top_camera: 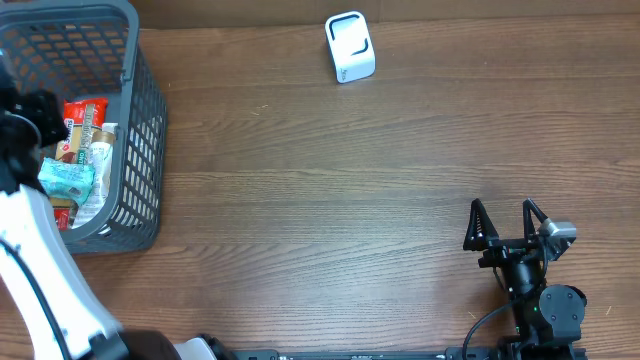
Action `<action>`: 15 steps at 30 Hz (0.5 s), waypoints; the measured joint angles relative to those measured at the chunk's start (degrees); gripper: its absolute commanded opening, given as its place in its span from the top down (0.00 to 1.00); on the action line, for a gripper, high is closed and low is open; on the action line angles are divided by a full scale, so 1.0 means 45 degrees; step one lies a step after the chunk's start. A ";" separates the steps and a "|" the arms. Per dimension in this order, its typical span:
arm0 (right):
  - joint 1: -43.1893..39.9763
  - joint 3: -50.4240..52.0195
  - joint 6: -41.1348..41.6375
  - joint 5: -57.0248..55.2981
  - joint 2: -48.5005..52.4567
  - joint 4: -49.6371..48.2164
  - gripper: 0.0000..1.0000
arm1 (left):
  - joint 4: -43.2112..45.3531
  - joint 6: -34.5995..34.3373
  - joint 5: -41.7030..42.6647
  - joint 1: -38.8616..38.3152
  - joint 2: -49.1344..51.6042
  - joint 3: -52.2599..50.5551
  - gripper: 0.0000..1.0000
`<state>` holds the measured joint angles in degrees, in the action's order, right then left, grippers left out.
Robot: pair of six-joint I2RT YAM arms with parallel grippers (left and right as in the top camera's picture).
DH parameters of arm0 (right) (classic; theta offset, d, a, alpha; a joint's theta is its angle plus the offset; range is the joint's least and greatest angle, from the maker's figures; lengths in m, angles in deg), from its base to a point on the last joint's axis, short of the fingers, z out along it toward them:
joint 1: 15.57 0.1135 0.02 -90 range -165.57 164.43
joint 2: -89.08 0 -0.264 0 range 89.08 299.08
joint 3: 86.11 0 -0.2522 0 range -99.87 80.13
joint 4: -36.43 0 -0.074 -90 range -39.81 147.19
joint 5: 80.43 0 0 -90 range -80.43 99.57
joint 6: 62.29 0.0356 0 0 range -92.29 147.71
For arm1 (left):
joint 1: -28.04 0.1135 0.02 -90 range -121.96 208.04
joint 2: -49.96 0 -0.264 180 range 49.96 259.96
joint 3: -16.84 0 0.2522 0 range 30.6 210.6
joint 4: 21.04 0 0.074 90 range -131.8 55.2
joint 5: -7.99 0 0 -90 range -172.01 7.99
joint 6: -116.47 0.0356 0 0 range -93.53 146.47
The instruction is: Scan the item barcode
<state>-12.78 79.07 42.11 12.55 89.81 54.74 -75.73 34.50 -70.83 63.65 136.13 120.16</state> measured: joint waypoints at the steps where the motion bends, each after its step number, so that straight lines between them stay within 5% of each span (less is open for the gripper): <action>1: 0.0000 0.0000 0.0000 0.0000 0.0000 -0.0005 0.00 | -0.0223 0.0083 0.0000 0.0000 0.0423 -0.0049 0.57; 15: 0.0000 0.0000 0.0000 0.0000 0.0000 0.0000 0.00 | -0.1637 0.1894 0.0000 0.0000 0.3963 -0.0233 0.55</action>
<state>-12.78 79.07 42.11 12.55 89.81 54.74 -83.09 43.03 -70.83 63.65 153.96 119.11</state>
